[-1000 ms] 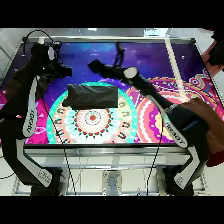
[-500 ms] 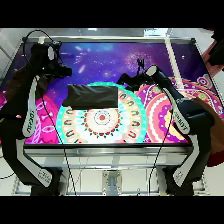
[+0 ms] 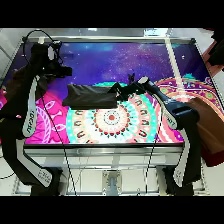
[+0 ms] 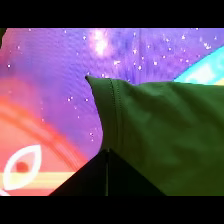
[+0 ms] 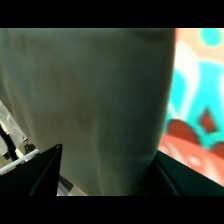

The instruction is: Fold the shirts.

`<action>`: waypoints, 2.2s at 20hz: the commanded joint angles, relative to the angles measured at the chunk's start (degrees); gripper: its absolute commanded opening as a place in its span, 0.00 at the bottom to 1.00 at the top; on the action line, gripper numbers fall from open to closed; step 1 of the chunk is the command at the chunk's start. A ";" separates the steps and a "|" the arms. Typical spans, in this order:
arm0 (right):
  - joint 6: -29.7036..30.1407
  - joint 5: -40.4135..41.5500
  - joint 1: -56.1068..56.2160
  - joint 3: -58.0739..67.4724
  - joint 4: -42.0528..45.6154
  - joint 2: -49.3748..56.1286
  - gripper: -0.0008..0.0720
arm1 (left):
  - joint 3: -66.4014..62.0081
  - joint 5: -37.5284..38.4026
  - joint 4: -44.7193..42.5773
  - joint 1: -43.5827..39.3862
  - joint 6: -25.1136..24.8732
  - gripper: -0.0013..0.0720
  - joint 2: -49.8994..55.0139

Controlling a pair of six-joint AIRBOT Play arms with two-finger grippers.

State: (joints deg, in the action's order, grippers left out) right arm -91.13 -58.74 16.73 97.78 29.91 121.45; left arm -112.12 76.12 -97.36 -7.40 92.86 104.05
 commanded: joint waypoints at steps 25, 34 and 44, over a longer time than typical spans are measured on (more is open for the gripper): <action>-0.26 -33.11 -46.01 0.24 28.87 -43.15 0.04 | -0.07 0.94 7.23 0.00 -1.62 0.03 -0.02; -0.46 -46.31 -63.04 0.13 47.12 -53.88 0.04 | -0.07 2.58 18.60 -0.22 -3.80 0.03 -0.02; 6.10 -46.31 -63.04 -1.92 75.82 -54.10 0.04 | -0.07 5.62 21.62 -0.22 -4.59 0.03 -0.02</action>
State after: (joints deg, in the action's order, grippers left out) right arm -89.08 -104.86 -46.17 97.17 96.53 67.48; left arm -112.12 81.12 -77.06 -7.57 88.44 104.05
